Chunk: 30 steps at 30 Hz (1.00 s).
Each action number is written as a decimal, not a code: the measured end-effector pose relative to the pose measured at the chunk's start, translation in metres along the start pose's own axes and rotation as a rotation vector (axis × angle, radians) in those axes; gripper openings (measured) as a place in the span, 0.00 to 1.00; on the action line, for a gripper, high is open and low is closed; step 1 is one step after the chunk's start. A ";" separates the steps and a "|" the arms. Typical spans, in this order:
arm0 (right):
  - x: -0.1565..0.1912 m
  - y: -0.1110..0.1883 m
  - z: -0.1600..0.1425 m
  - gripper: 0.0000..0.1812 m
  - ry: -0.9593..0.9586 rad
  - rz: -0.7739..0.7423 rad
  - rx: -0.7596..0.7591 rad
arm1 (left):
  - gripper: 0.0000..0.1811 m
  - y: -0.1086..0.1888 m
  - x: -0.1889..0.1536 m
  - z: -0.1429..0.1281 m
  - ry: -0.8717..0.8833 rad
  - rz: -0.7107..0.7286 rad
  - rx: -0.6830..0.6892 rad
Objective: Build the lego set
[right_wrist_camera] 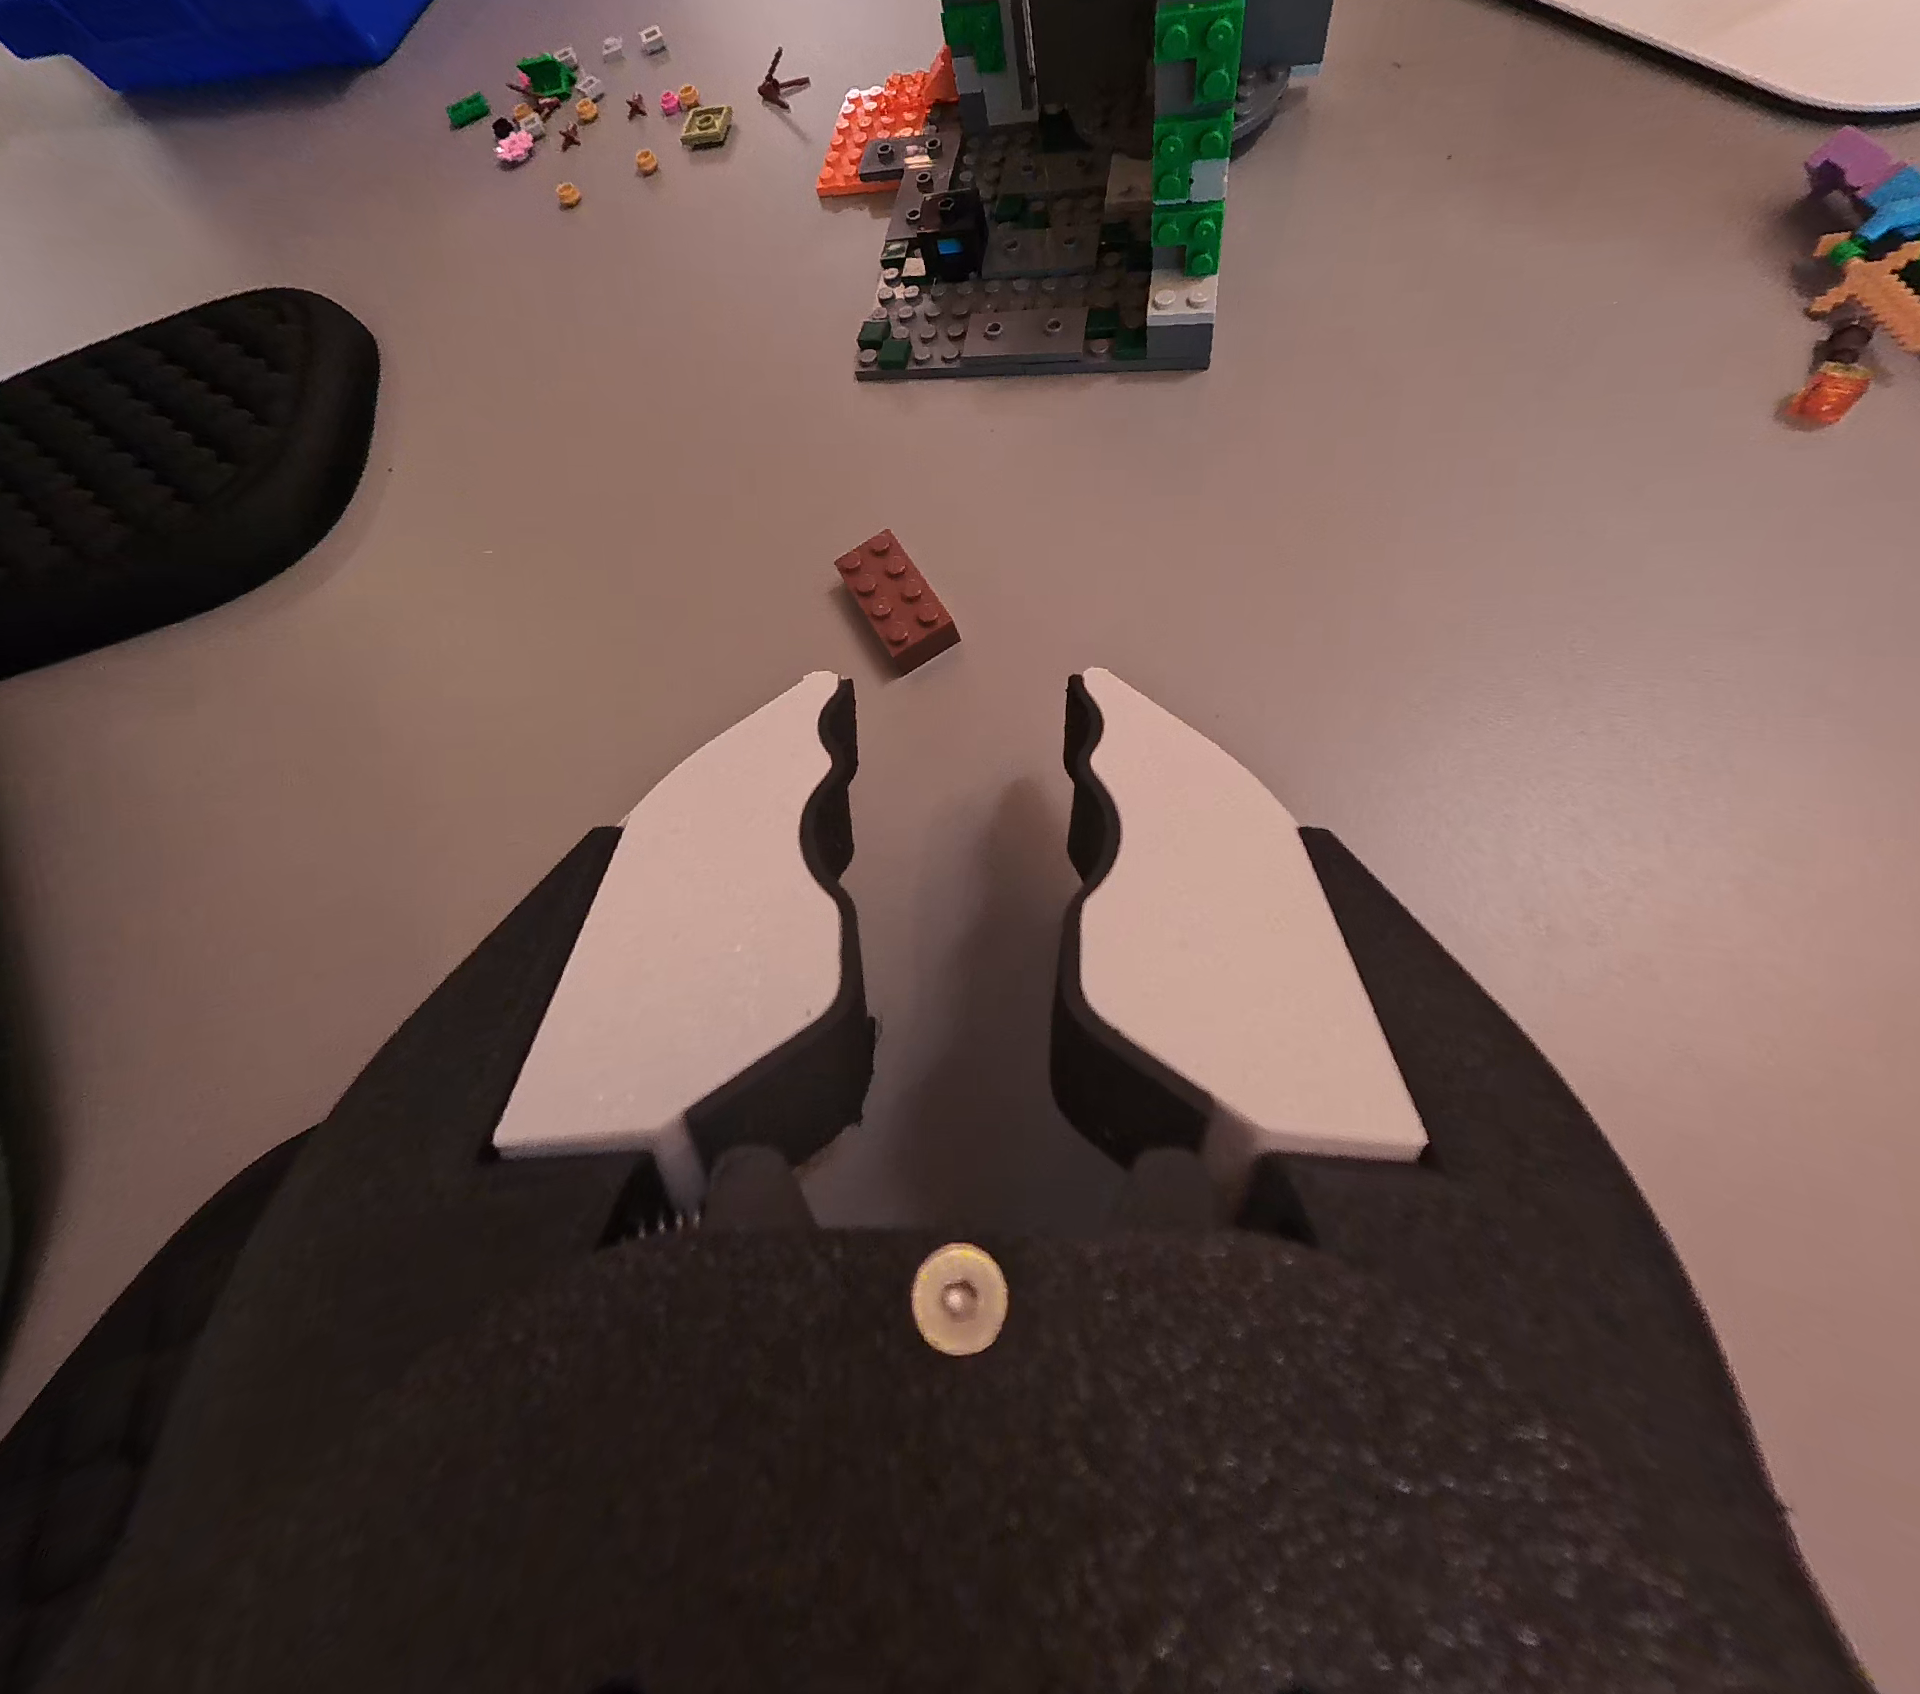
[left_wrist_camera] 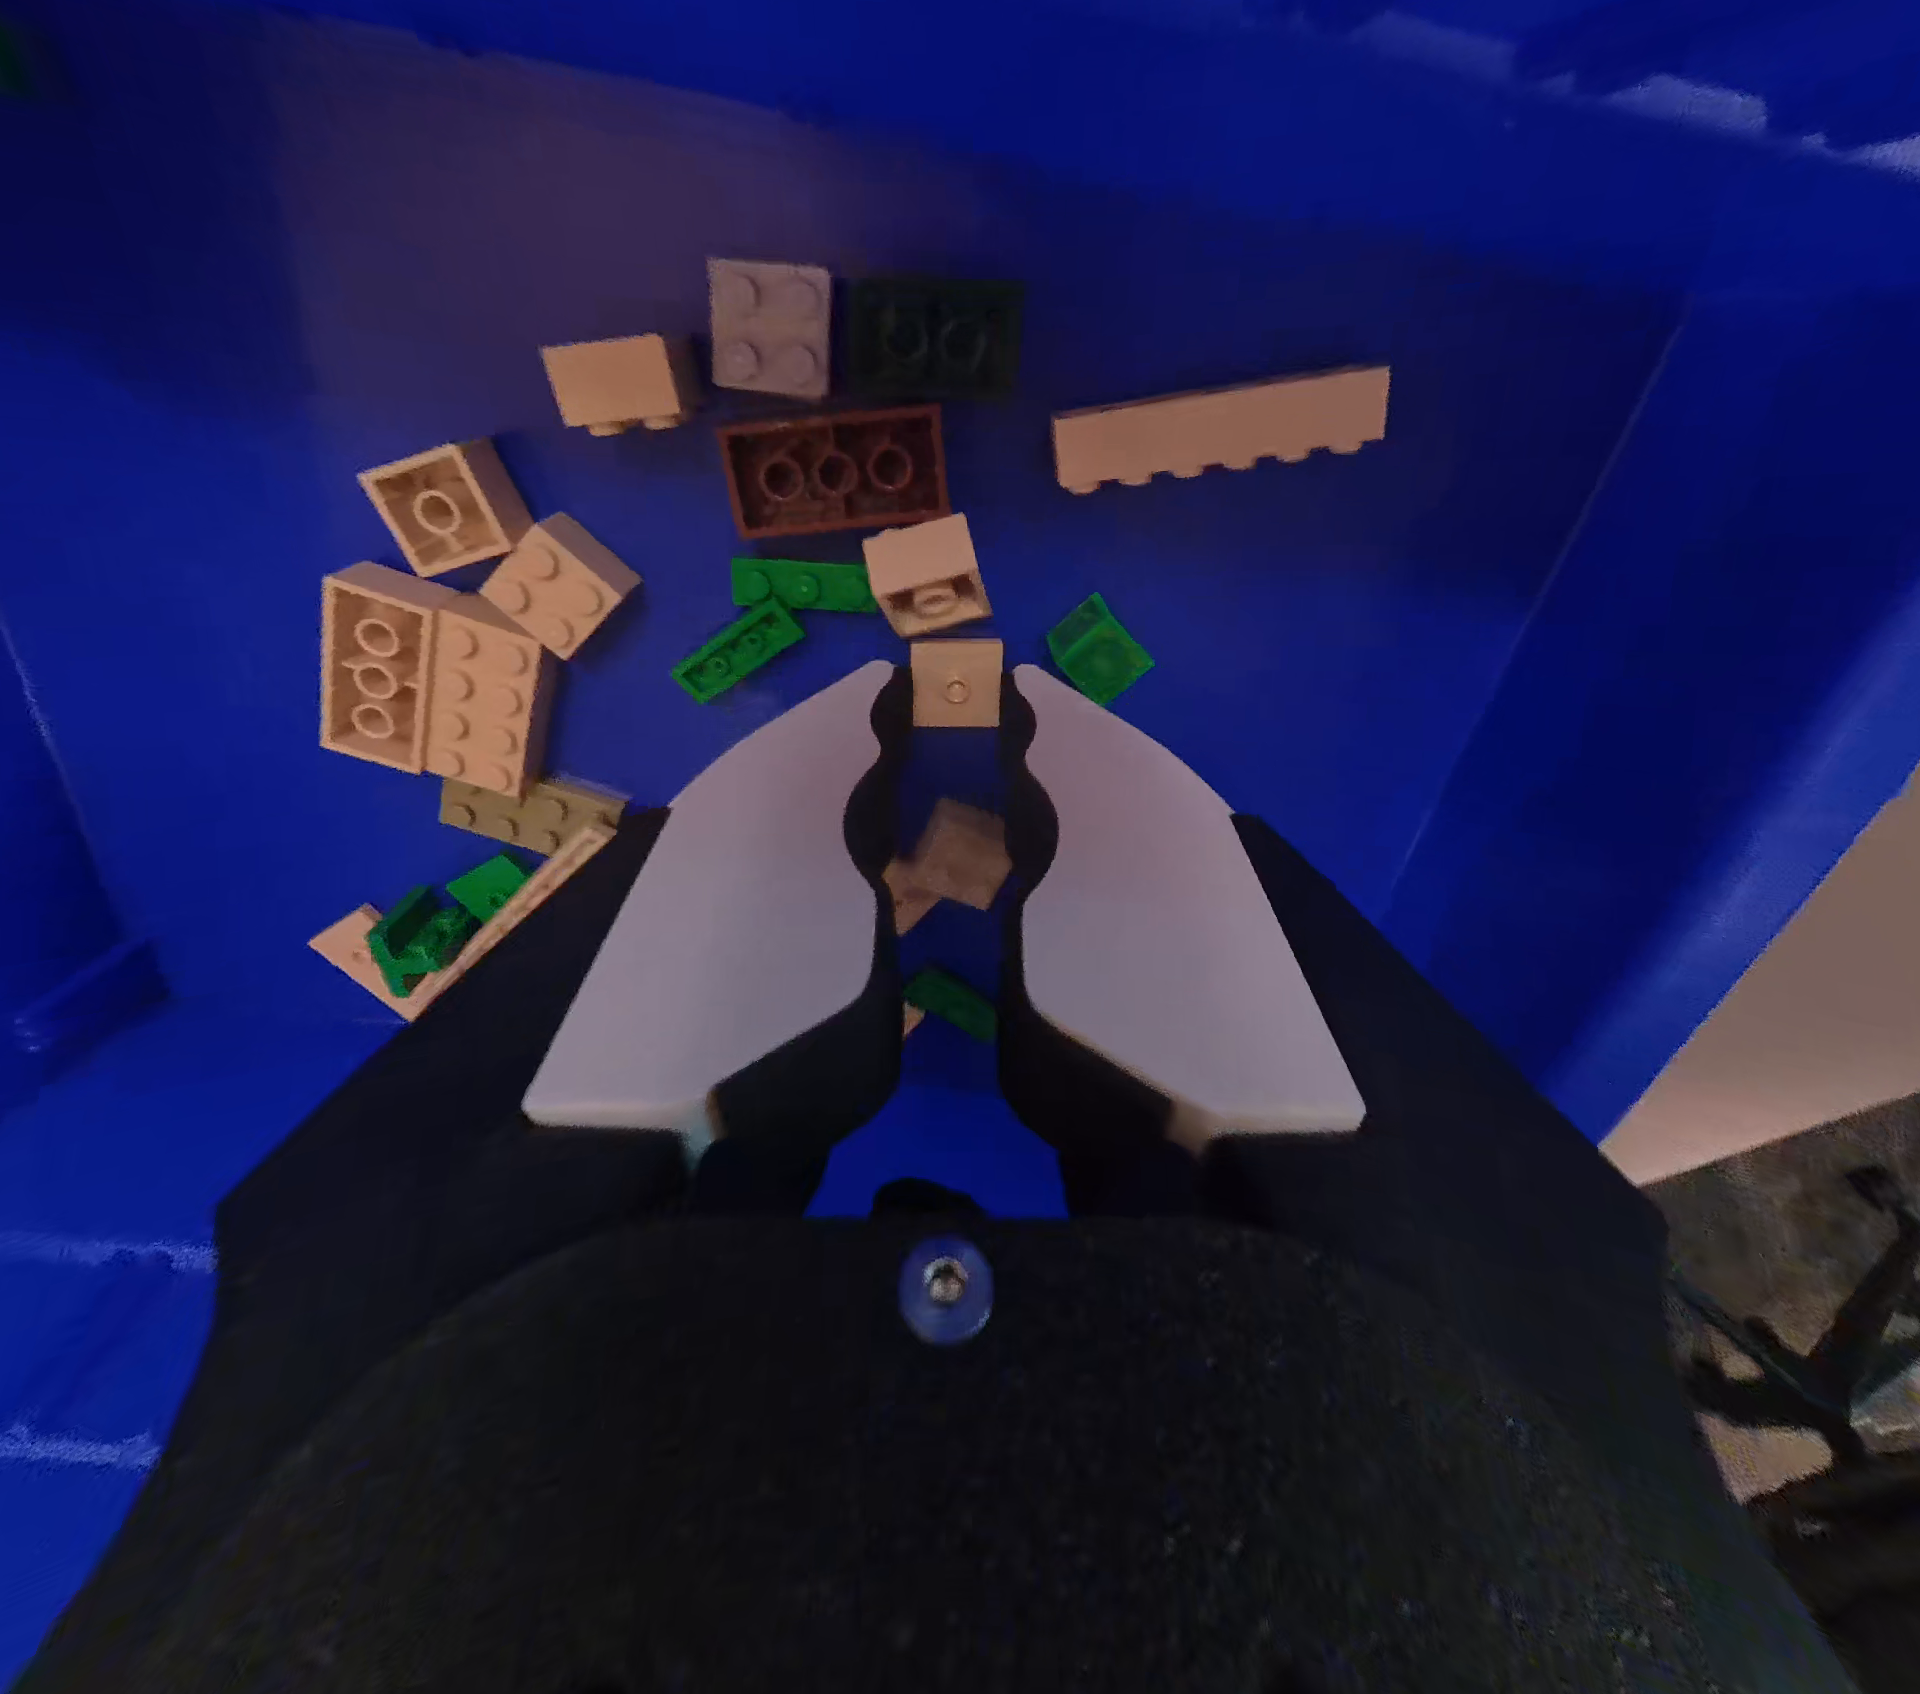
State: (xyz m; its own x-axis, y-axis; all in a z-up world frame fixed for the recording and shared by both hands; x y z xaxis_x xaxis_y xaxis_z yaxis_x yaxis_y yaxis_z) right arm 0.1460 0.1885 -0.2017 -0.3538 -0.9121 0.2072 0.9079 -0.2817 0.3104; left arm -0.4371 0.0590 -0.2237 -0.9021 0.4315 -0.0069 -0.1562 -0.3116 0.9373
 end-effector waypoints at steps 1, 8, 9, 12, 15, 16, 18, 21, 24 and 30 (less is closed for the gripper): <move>0.000 0.001 0.001 0.21 0.001 0.000 -0.003 | 0.09 0.001 -0.003 -0.003 -0.010 -0.011 0.020; -0.002 0.001 0.001 0.21 -0.005 0.000 -0.010 | 0.09 0.015 -0.024 -0.013 -0.035 -0.105 0.049; -0.002 0.000 0.001 0.21 -0.006 0.001 -0.007 | 0.09 0.017 -0.024 -0.012 -0.041 -0.095 0.037; 0.000 -0.001 0.000 0.21 -0.002 0.003 0.000 | 0.13 0.022 -0.026 -0.008 -0.041 -0.096 -0.002; 0.000 -0.001 0.000 0.21 0.002 0.002 0.004 | 0.15 0.026 -0.028 -0.004 -0.052 -0.090 -0.037; 0.000 -0.001 0.000 0.21 0.003 0.000 0.004 | 0.16 0.027 -0.028 -0.002 -0.053 -0.089 -0.049; 0.000 0.000 0.000 0.21 0.002 -0.002 0.004 | 0.17 0.031 -0.028 0.000 -0.058 -0.079 -0.069; -0.001 -0.001 0.001 0.20 0.003 -0.003 0.005 | 0.17 0.040 -0.020 0.002 -0.061 -0.027 -0.101; 0.000 -0.002 0.000 0.20 0.005 -0.001 0.007 | 0.17 0.050 -0.005 0.003 -0.047 0.045 -0.145; 0.003 -0.003 0.003 0.20 0.017 0.007 -0.002 | 0.16 0.062 0.013 0.013 -0.042 0.162 -0.273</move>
State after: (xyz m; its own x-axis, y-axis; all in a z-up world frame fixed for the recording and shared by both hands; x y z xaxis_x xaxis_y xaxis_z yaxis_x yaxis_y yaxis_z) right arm 0.1420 0.1874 -0.1996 -0.3438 -0.9188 0.1938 0.9108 -0.2760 0.3070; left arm -0.4528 0.0564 -0.1612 -0.9073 0.3911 0.1543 -0.1196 -0.5920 0.7970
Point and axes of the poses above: each gripper's, where its closed fingertips meet, y back along the fingers, z out of its top, x = y × z across the jaws, the point moved 3 cm from there along y, back along the fingers, and after that the axes turned 15 degrees about -x, right-handed, at the moved point
